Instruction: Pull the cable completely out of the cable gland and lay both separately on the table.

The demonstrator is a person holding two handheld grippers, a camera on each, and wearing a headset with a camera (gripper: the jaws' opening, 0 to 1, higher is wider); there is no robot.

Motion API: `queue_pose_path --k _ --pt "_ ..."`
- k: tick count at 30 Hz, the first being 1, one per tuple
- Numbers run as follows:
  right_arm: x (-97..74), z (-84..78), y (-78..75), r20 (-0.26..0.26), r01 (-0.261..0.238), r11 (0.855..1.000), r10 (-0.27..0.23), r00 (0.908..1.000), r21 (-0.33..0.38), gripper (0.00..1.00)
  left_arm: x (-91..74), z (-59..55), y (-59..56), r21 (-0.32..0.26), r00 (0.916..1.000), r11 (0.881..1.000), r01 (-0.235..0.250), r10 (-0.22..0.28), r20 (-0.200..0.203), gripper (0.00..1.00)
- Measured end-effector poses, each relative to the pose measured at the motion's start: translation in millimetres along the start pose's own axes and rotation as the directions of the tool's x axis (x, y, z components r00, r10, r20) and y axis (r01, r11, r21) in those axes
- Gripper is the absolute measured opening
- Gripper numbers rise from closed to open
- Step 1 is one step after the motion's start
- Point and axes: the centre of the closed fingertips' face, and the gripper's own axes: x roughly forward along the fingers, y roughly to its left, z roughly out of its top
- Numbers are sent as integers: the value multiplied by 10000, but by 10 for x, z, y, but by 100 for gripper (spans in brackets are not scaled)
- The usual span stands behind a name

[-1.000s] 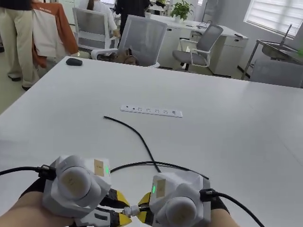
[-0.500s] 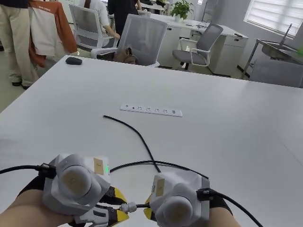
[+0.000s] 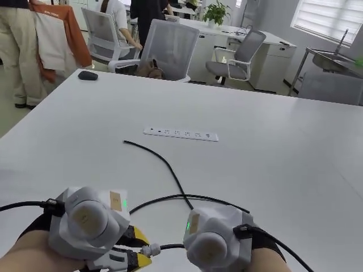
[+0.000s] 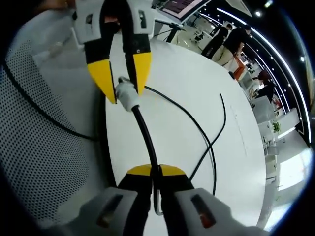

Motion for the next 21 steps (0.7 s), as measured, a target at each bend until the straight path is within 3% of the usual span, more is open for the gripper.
queue_pose_path --k 4,7,8,11,13,16,19,21 --pt "5 -159 -42 -845 281 9996 -289 9960 -103 2 -6 -12 -1 -170 10000 9999 18 -18 -6 16" --pt "-3 -274 -91 -1467 500 9985 -524 9878 -200 2 -6 -18 -5 -161 10000 9999 21 -22 -37 16" --pt "-15 -332 -114 -1820 613 9976 -661 9811 -322 2 -6 -17 -5 -145 10000 9999 19 -20 -41 16" --pt "21 -368 -68 -2026 407 9987 -462 9782 -312 2 -7 -12 -8 -168 10000 9999 16 -16 -21 17" --pt "60 -412 36 -2224 -205 9983 80 9749 -538 3 -2 -47 -7 -69 9998 10000 -31 29 -221 17" --pt "116 -305 173 -1413 -803 9961 848 9863 374 23 16 -70 -42 56 9995 9999 115 -113 -308 17" --pt "88 -218 184 -1083 -897 9959 900 9900 69 21 30 -78 -52 155 9990 9998 104 -98 -437 17" --pt "81 -81 219 -563 -992 9942 969 9937 -410 21 40 -79 -52 286 9988 9996 83 -69 -489 17"
